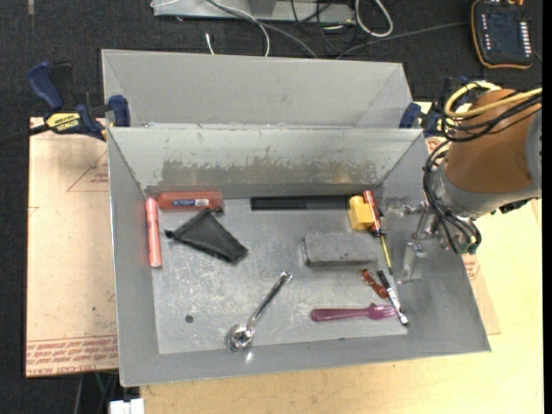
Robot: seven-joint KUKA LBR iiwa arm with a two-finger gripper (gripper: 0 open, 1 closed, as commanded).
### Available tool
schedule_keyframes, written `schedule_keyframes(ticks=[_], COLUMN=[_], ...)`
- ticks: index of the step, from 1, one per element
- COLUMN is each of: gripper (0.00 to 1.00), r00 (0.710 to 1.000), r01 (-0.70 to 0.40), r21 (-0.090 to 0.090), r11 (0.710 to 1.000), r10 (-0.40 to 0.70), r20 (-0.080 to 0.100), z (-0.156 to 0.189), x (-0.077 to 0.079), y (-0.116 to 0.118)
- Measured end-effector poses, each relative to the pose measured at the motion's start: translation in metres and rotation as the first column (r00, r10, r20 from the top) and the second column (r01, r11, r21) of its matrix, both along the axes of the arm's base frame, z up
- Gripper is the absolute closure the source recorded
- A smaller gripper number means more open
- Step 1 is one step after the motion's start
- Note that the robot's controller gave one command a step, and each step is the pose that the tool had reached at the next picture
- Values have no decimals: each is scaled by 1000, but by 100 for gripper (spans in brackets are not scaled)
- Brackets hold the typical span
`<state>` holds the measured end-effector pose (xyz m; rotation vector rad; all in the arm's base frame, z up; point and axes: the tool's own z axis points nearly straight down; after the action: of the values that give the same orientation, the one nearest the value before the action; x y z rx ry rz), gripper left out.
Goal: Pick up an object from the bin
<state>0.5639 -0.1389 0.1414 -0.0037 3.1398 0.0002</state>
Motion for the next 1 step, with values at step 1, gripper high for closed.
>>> schedule_keyframes(ticks=[1], gripper=[0], r00=[1000], r01=[0], r21=[0], r11=[1000], r10=[0], r20=[0], z=[0], x=[0], y=[0])
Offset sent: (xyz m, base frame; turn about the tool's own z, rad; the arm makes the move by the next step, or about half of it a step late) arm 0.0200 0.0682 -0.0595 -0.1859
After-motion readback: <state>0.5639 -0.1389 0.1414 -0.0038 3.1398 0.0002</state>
